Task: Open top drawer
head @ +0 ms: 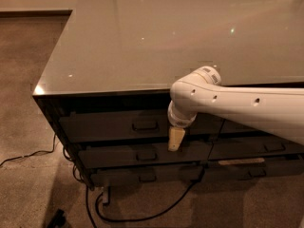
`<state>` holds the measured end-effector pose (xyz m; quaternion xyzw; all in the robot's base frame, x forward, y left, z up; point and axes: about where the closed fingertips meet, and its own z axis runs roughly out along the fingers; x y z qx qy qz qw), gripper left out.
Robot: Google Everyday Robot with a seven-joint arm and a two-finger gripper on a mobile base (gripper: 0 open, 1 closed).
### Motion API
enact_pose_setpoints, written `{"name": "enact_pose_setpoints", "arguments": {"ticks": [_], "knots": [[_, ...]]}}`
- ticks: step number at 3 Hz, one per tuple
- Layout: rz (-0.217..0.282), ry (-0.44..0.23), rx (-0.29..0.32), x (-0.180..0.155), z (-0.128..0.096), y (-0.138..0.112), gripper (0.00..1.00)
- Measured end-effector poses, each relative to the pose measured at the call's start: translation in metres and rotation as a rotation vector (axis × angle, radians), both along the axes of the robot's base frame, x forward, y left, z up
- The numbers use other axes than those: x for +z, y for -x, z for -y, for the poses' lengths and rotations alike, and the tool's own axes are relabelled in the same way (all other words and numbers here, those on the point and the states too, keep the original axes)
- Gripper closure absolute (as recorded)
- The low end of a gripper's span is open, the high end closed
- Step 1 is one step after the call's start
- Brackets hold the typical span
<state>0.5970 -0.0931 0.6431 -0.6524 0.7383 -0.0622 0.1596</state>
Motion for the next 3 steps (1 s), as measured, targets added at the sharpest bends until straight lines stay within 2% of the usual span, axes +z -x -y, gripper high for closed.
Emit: {"name": "enact_pose_setpoints", "arguments": {"ticks": [1, 2, 3], "knots": [[0.001, -0.035, 0.026, -0.001, -0.001, -0.005, 0.0], [-0.016, -0.024, 0.045, -0.01, 0.001, -0.003, 0.19], [-0.04, 0.006, 0.04, -0.019, 0.012, 0.007, 0.42]]}}
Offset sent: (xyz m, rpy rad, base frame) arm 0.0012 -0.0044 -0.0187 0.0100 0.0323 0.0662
